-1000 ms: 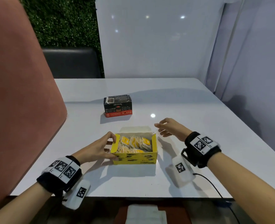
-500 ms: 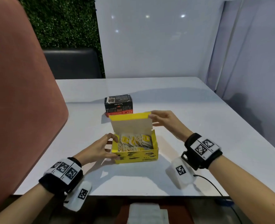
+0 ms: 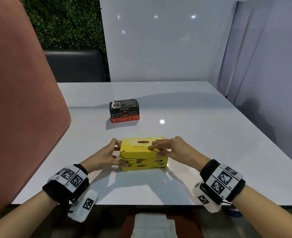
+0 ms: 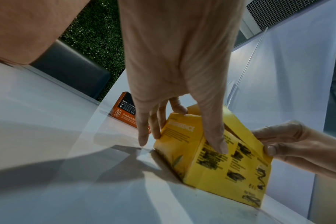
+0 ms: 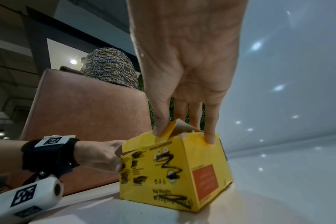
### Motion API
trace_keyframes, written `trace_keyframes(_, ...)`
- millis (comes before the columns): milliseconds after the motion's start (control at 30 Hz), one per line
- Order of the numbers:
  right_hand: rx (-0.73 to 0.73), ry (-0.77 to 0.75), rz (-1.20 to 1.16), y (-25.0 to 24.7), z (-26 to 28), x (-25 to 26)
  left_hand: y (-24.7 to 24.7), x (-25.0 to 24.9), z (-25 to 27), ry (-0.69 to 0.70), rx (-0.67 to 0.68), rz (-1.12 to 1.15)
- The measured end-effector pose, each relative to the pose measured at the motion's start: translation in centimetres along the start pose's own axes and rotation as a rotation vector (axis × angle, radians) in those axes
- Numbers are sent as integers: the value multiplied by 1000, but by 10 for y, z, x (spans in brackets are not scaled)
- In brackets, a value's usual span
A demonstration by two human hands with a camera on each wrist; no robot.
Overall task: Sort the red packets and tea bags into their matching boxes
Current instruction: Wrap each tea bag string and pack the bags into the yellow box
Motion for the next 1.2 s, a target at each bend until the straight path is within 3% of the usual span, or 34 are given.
trace_keyframes(267,32,12,83,-2,1,4,3,-8,4,-34,2,-41)
trace_keyframes(367,-11,32,73,-6,4,5,8,-30,16,97,-67,-199)
trace_keyframes(467,-29,51,66,-9,3,6,20,-42,19,229,-55,-407)
trace_keyframes(800,81,36,205,2,4,8,30,-36,14,196,7,-519)
trace_keyframes(1033,252,-52,390,21,2,11,41,-23,12,160,48,-853)
trace_keyframes(1133,240,-59,419,19,1,10,22,-41,10,169,58,-713)
trace_keyframes(1200,270,-57,442,21,2,9,-22,-57,-8,122,-62,-533)
Point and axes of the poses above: each hand's wrist, its own z-axis away from the middle knuckle, its own y-axis out of the palm, x = y × z, the point moved 9 cm from there along -z, towards the middle knuckle, and after that the axes turned 13 degrees about -y, right-handed, at the moved point
